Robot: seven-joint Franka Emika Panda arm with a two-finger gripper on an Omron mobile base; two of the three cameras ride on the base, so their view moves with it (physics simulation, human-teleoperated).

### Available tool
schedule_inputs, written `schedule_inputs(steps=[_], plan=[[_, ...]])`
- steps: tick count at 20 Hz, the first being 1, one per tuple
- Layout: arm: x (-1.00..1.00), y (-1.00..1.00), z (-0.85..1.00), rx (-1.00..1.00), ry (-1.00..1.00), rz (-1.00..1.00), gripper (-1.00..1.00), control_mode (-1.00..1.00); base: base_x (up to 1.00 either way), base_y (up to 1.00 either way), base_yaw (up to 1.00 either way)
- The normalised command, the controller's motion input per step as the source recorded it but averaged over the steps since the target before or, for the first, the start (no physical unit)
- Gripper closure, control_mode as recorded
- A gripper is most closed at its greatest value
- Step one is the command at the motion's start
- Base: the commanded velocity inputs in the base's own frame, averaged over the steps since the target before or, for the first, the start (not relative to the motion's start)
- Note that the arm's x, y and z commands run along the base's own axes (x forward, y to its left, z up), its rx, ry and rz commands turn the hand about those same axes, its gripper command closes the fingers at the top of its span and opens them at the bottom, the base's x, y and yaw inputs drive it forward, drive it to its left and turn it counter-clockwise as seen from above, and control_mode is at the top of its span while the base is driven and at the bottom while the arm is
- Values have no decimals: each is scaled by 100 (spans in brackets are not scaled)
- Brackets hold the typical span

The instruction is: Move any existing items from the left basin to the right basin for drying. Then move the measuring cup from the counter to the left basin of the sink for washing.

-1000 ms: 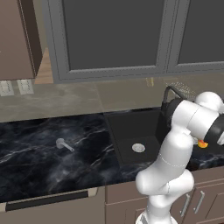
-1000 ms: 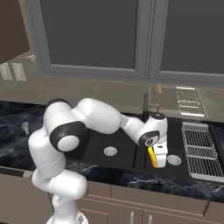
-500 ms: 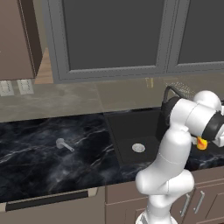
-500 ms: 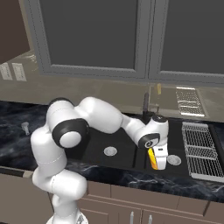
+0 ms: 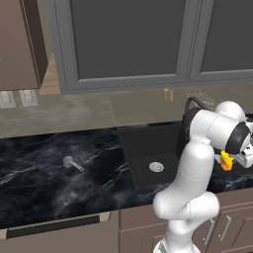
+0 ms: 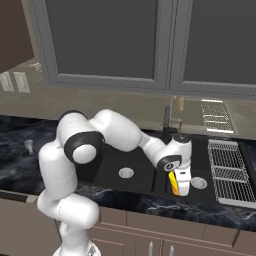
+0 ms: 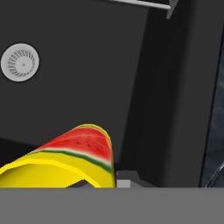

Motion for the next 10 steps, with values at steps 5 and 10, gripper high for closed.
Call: schedule_inputs(steps=[5,10], plan=[[13,0,-15,0,1,1,100,-100,0,0,0],[8,0,-13,0,0,2,100,-100,0,0,0]])
